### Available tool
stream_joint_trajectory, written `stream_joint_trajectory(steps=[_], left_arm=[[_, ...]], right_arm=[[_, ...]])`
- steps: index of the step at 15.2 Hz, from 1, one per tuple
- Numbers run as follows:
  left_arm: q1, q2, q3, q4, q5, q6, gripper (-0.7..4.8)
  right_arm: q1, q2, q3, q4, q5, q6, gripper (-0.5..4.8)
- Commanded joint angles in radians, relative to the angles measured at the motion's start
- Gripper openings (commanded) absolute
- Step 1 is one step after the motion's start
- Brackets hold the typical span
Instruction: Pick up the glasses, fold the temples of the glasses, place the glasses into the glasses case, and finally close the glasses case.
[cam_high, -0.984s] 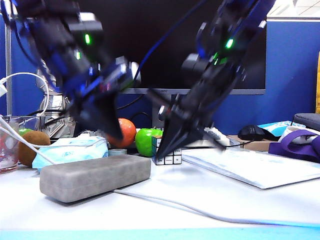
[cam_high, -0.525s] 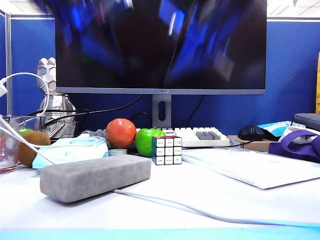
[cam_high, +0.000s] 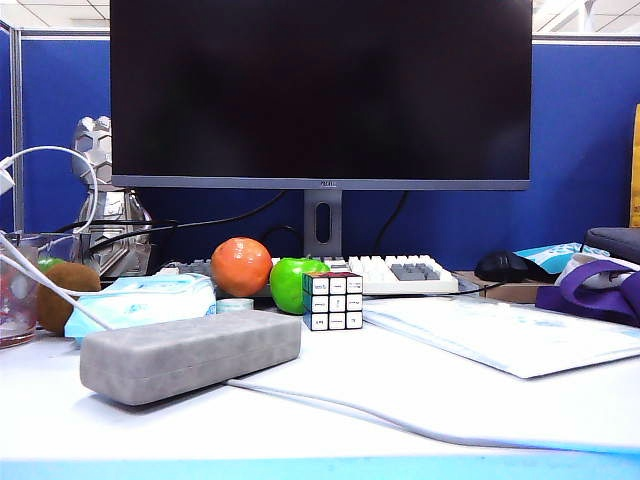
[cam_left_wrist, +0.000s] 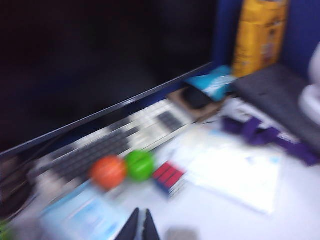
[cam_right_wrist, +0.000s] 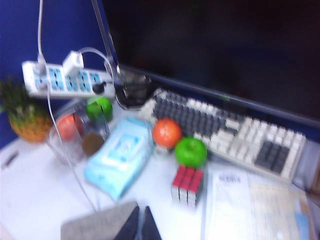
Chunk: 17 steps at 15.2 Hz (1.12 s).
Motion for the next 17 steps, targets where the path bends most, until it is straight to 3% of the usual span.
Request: stream_joint_trajectory(steps=[1,6,11,17], left_arm=[[0.0,-0.106,-0.034,-0.111,-0.03,-0.003,-0.06],[0.0,-0.412,-0.27,-0.122,-0.034,-0.01,-0.07],[0.0,-0.628,-0.539,-0.025,-0.033,-0.094,-0.07],[0.0,-0.647,-0.845,0.22,-0.008,-0.142,-0.06]], right_arm=[[0.0,-0.087,-0.149,0.068,0.02,-0.003,-0.01],[0.0,-0.361,-0.687,0.507,0.121,0.035,-0.01],[-0.001,-0.573,-1.04,0.527,0.295,0.101,-0.01],[-0.001,-0.757,-1.342,0.51,0.319,0.157,-0.01]])
